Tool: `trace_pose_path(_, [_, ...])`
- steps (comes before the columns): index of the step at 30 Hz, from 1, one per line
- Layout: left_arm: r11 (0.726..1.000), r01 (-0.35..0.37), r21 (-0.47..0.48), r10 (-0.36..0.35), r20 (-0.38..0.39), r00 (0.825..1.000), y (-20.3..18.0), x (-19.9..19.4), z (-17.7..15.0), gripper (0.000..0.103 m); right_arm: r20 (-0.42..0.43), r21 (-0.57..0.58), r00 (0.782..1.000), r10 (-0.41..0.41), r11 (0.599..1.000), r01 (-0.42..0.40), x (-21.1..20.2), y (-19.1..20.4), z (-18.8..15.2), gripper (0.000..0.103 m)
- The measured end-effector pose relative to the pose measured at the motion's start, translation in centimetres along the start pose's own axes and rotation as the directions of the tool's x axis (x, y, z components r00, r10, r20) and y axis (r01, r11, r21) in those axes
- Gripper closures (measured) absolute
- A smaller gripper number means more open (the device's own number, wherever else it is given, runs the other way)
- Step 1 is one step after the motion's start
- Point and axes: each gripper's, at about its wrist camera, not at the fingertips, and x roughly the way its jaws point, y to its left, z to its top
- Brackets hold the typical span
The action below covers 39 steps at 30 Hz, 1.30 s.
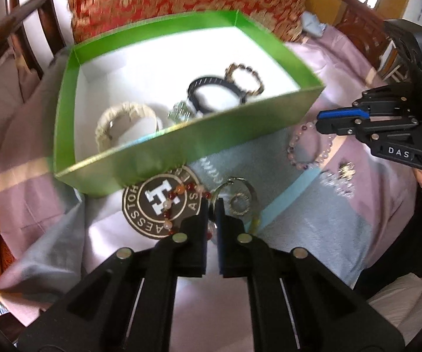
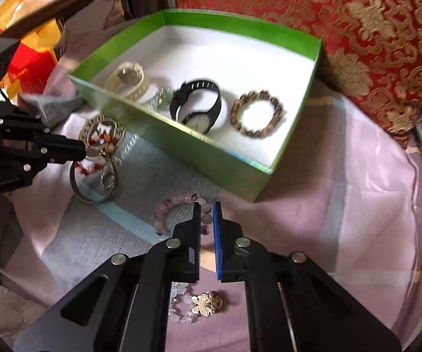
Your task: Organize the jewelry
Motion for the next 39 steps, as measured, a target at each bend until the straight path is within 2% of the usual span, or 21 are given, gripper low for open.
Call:
trace_pose_path(7, [0.999, 0.035, 0.023, -0.037, 0.102, 0.994, -1.0, -4.3, 1.0, 0.099, 0.103, -0.010, 0.995, 0.017, 1.000, -0.016, -4.1, 0.9, 1.4, 0.096])
trace_pose_path(9, [0.999, 0.023, 0.026, -0.026, 0.122, 0.992, -0.9, -5.4, 1.9, 0.099, 0.140, -0.015, 0.990, 0.027, 1.000, -0.026, -5.6, 1.1, 2.1, 0.096])
trace_pose_path(12, [1.000, 0.008, 0.029, -0.013, 0.165, 0.986, -0.8, -7.0, 3.9, 0.099, 0.177, -0.025, 0.983, 0.048, 0.999, -0.044, -7.1, 1.6, 3.9, 0.096])
trace_pose_path(17, [1.000, -0.016, -0.015, 0.019, 0.210, 0.978, 1.4, -7.2, 8.1, 0.098, 0.225, -0.062, 0.974, -0.002, 0.998, 0.016, -9.1, 1.8, 7.4, 0.096])
trace_pose_path(19, [0.996, -0.022, -0.085, 0.039, 0.203, 0.978, 3.2, -5.3, 9.5, 0.098, 0.235, -0.051, 0.972, -0.027, 0.998, 0.040, -8.6, 1.5, 8.9, 0.096])
trace_pose_path(22, [0.980, -0.086, -0.180, 0.107, 0.111, 0.988, 5.4, -1.1, 10.0, 0.098, 0.221, 0.023, 0.975, -0.003, 1.000, -0.002, -6.4, 0.0, 10.6, 0.094])
trace_pose_path(23, [0.977, -0.097, -0.190, 0.114, 0.081, 0.990, 5.8, 0.0, 9.7, 0.098, 0.211, 0.040, 0.977, 0.009, 0.999, -0.018, -5.5, -0.4, 10.8, 0.090])
trace_pose_path(24, [0.975, -0.090, -0.202, 0.104, 0.059, 0.993, 6.1, 0.7, 9.2, 0.098, 0.196, 0.061, 0.980, 0.015, 0.998, -0.028, -4.5, -1.0, 10.9, 0.072])
trace_pose_path(25, [0.975, -0.079, -0.207, 0.091, 0.048, 0.995, 6.2, 1.0, 8.9, 0.098, 0.184, 0.079, 0.983, 0.006, 0.997, -0.021, -4.2, -1.3, 10.7, 0.057])
trace_pose_path(27, [0.978, -0.072, -0.196, 0.083, 0.047, 0.995, 5.9, 0.5, 7.9, 0.097, 0.181, 0.110, 0.983, 0.010, 0.994, -0.030, -4.0, -1.7, 9.7, 0.057])
trace_pose_path(29, [0.985, -0.073, -0.155, 0.081, 0.047, 0.996, 4.9, -0.4, 6.8, 0.093, 0.172, 0.095, 0.984, 0.056, 0.993, -0.073, -4.4, -1.7, 8.2, 0.057])
trace_pose_path(33, [0.999, -0.037, -0.026, 0.039, 0.069, 0.997, 1.7, -2.0, 3.5, 0.068, 0.123, 0.061, 0.990, 0.073, 0.995, -0.081, -5.2, -1.3, 4.9, 0.057])
trace_pose_path(36, [1.000, -0.012, 0.022, 0.012, 0.038, 0.999, 0.2, -1.2, 1.5, 0.067, 0.054, 0.026, 0.997, 0.063, 0.998, -0.065, -5.4, -0.8, 1.8, 0.057])
trace_pose_path(39, [0.999, -0.017, 0.027, 0.017, -0.017, 1.000, -0.4, 0.5, 0.4, 0.067, -0.034, 0.025, 0.998, 0.046, 0.999, -0.045, -4.9, -0.6, -1.5, 0.057])
